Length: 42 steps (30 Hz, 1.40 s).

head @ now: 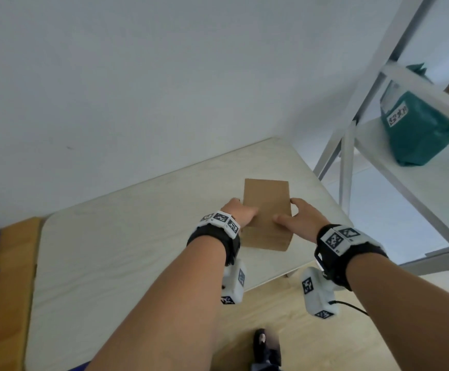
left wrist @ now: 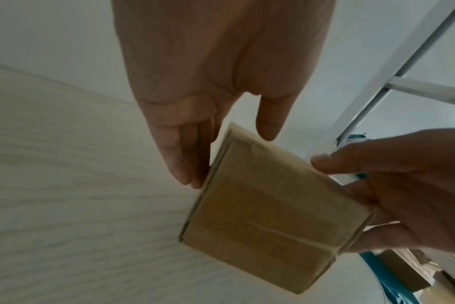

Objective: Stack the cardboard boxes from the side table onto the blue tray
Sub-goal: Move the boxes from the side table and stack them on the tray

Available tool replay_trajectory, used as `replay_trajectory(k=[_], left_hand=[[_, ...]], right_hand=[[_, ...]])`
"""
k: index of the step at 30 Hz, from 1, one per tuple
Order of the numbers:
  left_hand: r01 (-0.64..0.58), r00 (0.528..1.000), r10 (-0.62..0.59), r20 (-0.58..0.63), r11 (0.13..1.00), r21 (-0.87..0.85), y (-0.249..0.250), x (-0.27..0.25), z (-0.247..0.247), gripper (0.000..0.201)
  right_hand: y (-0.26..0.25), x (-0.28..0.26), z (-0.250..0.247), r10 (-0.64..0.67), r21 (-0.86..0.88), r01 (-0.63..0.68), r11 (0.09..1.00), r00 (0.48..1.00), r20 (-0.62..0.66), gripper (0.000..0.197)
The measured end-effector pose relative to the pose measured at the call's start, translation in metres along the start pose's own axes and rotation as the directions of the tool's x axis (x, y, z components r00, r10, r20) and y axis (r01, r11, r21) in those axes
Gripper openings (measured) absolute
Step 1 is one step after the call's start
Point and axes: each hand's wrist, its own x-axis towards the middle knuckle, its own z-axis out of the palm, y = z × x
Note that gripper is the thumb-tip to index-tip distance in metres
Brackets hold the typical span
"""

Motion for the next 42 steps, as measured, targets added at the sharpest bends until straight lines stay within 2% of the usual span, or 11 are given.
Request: replay_trajectory(k=[2,4,8,10,13,18,22,26,32,37,42], left_hand=[[-0.03,0.998,0.026,-0.056,0.997,-0.071,0.005,-0.002,-0.01,0.1],[-0.093,0.991,0.077,-0.113,0.985,-0.144,0.012,-0.01,-0.022,0.106],[-0.222,0.969,0.185,-0.167,0.944,-0.244,0.031,-0.05,-0.05,0.07],[-0.244,0.966,0.211,-0.15,0.934,-0.261,0.032,-0.057,-0.06,0.067],[-0.265,0.959,0.224,-0.173,0.927,-0.267,0.029,-0.063,-0.072,0.082],[-0.281,0.95,0.235,-0.208,0.931,-0.232,0.021,-0.067,-0.092,0.085],[-0.307,0.931,0.235,-0.28,0.919,-0.246,0.01,-0.077,-0.105,0.065],[-0.346,0.913,0.249,-0.324,0.893,-0.288,-0.005,-0.089,-0.12,0.051],[-0.275,0.941,0.174,-0.29,0.894,-0.354,-0.036,-0.106,-0.148,0.042],[-0.289,0.936,0.181,-0.303,0.886,-0.363,-0.063,-0.116,-0.169,0.041],[-0.315,0.93,0.205,-0.304,0.87,-0.379,-0.093,-0.126,-0.189,0.041]], right_hand=[[-0.008,-0.001,-0.006,-0.032,0.057,0.034,0.998,0.999,-0.033,0.083],[-0.019,-0.001,-0.012,-0.045,0.17,0.053,0.984,0.998,-0.051,0.085],[-0.043,-0.005,-0.025,-0.085,0.393,0.105,0.914,0.994,-0.066,0.069],[-0.054,-0.008,-0.029,-0.111,0.43,0.131,0.893,0.991,-0.071,0.068],[-0.073,-0.013,-0.032,-0.144,0.443,0.161,0.882,0.987,-0.072,0.066],[-0.095,-0.022,-0.028,-0.158,0.411,0.153,0.899,0.987,-0.022,0.066],[-0.102,-0.025,-0.021,-0.158,0.376,0.133,0.917,0.987,0.035,0.072],[-0.113,-0.027,-0.009,-0.138,0.46,0.107,0.882,0.99,0.034,0.073],[-0.135,-0.04,0.02,-0.18,0.433,0.156,0.888,0.984,0.013,0.083],[-0.153,-0.051,0.049,-0.184,0.397,0.139,0.907,0.98,0.078,0.111],[-0.173,-0.072,0.084,-0.184,0.481,0.109,0.87,0.977,0.112,0.088]])
